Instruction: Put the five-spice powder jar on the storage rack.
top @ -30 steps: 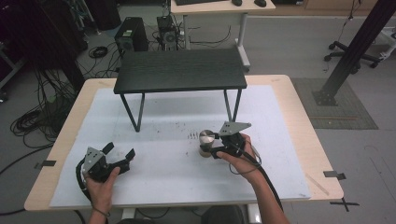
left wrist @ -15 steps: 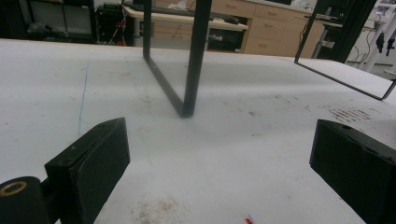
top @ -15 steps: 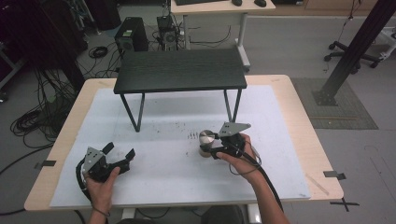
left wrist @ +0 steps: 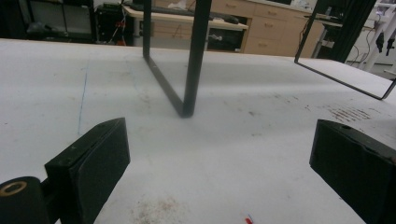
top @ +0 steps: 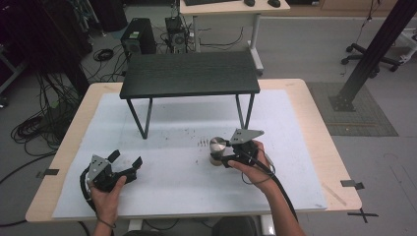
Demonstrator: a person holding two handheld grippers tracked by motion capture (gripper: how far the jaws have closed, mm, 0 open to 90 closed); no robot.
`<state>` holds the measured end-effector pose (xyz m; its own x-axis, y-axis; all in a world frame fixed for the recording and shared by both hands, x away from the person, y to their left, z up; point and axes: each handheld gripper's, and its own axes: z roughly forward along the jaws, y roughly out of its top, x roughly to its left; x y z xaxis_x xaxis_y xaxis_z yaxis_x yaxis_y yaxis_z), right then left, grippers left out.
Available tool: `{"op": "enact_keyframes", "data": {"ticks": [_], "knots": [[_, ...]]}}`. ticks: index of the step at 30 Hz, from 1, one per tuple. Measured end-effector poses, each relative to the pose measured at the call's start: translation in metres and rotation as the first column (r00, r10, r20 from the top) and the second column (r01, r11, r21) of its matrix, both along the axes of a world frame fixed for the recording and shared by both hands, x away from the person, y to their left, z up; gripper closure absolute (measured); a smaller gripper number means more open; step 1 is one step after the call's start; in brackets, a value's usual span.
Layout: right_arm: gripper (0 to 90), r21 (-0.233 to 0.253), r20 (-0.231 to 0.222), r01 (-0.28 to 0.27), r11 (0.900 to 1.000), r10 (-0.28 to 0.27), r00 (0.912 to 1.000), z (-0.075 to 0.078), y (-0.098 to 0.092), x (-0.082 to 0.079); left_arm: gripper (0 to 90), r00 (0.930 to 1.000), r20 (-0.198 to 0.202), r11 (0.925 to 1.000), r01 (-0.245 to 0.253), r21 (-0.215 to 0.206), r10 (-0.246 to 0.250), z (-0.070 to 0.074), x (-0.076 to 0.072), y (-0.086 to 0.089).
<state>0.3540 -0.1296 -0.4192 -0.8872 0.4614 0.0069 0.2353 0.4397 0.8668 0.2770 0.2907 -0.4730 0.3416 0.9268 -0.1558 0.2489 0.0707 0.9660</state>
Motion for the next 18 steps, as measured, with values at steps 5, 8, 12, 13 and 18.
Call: {"op": "enact_keyframes", "data": {"ticks": [5,8,12,13,18], "knots": [[43.3,0.002,-0.001,-0.002,1.000,0.002,1.0000,-0.0001,0.0000,0.0003,5.3,1.0000,0.000,1.0000,0.000,-0.001,0.000,0.0000,0.0000,0.0000],[43.3,0.002,-0.001,-0.003,1.000,0.003,1.0000,-0.0002,-0.0001,0.0004,5.3,1.0000,0.000,1.0000,0.000,-0.001,0.000,0.0000,0.0001,0.0000],[43.2,0.002,0.000,-0.002,1.000,0.002,1.0000,-0.0002,0.0000,0.0002,5.3,1.0000,0.001,1.0000,-0.001,-0.002,0.001,0.0000,0.0000,0.0000],[43.3,0.002,0.001,-0.001,1.000,0.001,1.0000,-0.0002,0.0000,0.0001,5.3,1.0000,0.001,1.0000,-0.001,-0.002,0.001,-0.0001,-0.0001,0.0000],[43.3,0.003,0.003,-0.001,1.000,0.001,1.0000,-0.0005,-0.0001,-0.0001,5.3,1.0000,0.002,1.0000,-0.001,-0.002,0.001,-0.0001,0.0000,0.0000]]}}
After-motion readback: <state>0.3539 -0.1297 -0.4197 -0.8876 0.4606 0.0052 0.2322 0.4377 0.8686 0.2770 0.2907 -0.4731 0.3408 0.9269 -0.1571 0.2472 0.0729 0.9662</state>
